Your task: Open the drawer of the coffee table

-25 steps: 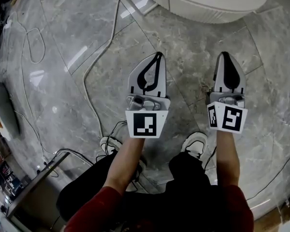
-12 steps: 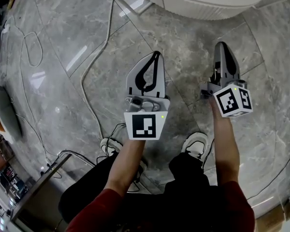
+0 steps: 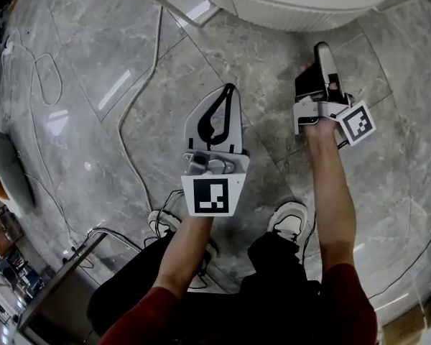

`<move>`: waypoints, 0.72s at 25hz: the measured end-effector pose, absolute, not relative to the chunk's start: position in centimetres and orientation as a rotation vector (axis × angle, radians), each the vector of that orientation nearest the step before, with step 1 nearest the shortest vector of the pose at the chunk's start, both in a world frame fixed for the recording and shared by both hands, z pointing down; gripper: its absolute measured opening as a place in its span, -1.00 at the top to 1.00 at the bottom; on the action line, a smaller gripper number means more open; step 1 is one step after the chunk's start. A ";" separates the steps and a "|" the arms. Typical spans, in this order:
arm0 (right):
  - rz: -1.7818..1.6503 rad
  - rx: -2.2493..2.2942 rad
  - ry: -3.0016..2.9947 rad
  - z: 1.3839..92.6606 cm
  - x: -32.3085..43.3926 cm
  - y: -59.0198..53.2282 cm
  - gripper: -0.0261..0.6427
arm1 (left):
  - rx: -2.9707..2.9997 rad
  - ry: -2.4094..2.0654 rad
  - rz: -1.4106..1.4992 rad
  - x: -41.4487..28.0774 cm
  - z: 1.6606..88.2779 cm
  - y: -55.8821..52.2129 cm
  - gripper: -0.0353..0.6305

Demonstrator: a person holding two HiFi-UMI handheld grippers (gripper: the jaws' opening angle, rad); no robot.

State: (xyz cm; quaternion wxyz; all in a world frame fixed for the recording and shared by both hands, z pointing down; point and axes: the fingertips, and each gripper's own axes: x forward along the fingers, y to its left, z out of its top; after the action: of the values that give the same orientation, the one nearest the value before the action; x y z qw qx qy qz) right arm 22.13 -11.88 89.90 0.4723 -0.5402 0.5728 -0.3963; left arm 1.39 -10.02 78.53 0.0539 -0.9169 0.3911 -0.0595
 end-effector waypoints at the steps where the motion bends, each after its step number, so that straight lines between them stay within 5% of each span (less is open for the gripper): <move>1: -0.969 -1.255 1.350 90.2 22.5 -12.1 0.26 | -2.783 1.188 -0.185 1.4 78.5 -10.0 0.85; 6: -0.925 -1.140 1.283 90.8 24.2 -13.1 0.06 | -2.780 1.193 -0.189 1.3 78.6 -9.9 0.85; 18: -0.861 -1.022 1.236 90.9 25.4 -15.6 0.03 | -2.776 1.200 -0.240 1.2 79.2 -9.2 0.85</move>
State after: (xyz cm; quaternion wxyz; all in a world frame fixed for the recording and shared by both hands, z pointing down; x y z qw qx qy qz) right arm 25.40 -15.59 90.93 0.6136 -0.4432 0.5363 -0.3734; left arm 1.18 -9.24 79.20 0.0536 -0.9137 0.3950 -0.0788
